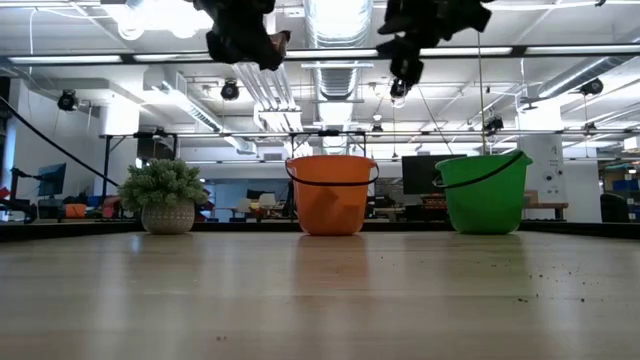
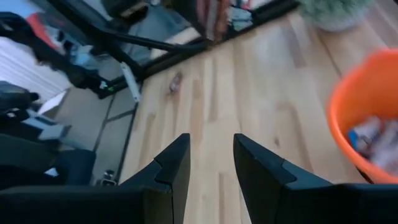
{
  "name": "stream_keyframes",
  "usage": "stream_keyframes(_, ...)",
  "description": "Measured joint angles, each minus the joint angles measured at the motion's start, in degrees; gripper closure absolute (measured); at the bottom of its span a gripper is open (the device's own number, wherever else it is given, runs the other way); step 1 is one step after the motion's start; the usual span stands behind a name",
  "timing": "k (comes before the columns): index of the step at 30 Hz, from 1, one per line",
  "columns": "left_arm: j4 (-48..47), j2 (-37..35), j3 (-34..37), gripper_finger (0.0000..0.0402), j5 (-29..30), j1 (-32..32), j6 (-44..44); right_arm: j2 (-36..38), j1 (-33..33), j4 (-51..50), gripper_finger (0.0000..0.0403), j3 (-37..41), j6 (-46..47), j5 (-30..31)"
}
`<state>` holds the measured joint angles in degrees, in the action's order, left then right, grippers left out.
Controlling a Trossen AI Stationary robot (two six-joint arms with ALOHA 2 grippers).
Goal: Organize candy in baskets
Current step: Put the brown chocolate bar into the black bucket
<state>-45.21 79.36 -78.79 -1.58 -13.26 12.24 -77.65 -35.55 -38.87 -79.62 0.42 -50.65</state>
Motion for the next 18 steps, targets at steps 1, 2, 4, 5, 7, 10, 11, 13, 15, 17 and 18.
stream_keyframes(1, 0.18, 0.32, -0.59, 0.0400, -0.37, -0.57, -0.61, -0.62, 0.29, 1.10, 0.0289, -0.48, 0.38, -0.71)
stream_keyframes(2, 0.10, 0.76, -1.06, 0.0400, -0.45, -1.03, -1.11, -1.22, 0.59, 2.29, 0.0288, -1.10, 1.01, -1.52)
stream_keyframes(4, 0.04, 1.69, -1.87, 0.0400, -0.93, -1.84, -2.12, -2.33, 0.94, 4.55, 0.0283, -2.58, 1.08, -2.75)
stream_keyframes(5, 0.05, 2.13, -2.19, 0.0400, -1.50, -2.21, -2.55, -2.94, 1.01, 5.29, 0.0279, -3.34, 1.10, -3.30)
stream_keyframes(7, 0.04, 3.19, -3.01, 0.0400, -3.04, -2.81, -3.14, -4.34, 1.25, 6.52, 0.0268, -4.89, 1.05, -3.78)
stream_keyframes(10, 0.11, 4.83, -4.46, 0.0400, -3.89, -3.49, -4.81, -6.77, 1.31, 6.62, 0.0244, -7.43, 1.09, -3.35)
stream_keyframes(11, 0.19, 5.44, -5.10, 0.0400, -3.92, -3.71, -5.31, -7.48, 1.31, 6.63, 0.0235, -8.13, 1.10, -3.35)
stream_keyframes(13, 0.15, 6.44, -6.45, 0.0400, -3.93, -4.03, -6.35, -8.77, 1.31, 6.60, 0.0220, -9.17, 1.03, -3.36)
stream_keyframes(15, 0.29, 7.38, -8.06, 0.0400, -3.94, -4.33, -7.41, -10.17, 1.31, 6.64, 0.0208, -10.09, 1.03, -3.37)
stream_keyframes(17, 0.20, 8.18, -9.59, 0.0400, -3.98, -4.67, -8.30, -11.77, 1.43, 6.60, 0.0200, -11.06, 1.01, -3.35)
stream_keyframes(18, 0.24, 8.55, -10.28, 0.0400, -3.98, -4.78, -8.82, -12.39, 1.44, 6.66, 0.0197, -11.51, 1.01, -3.33)
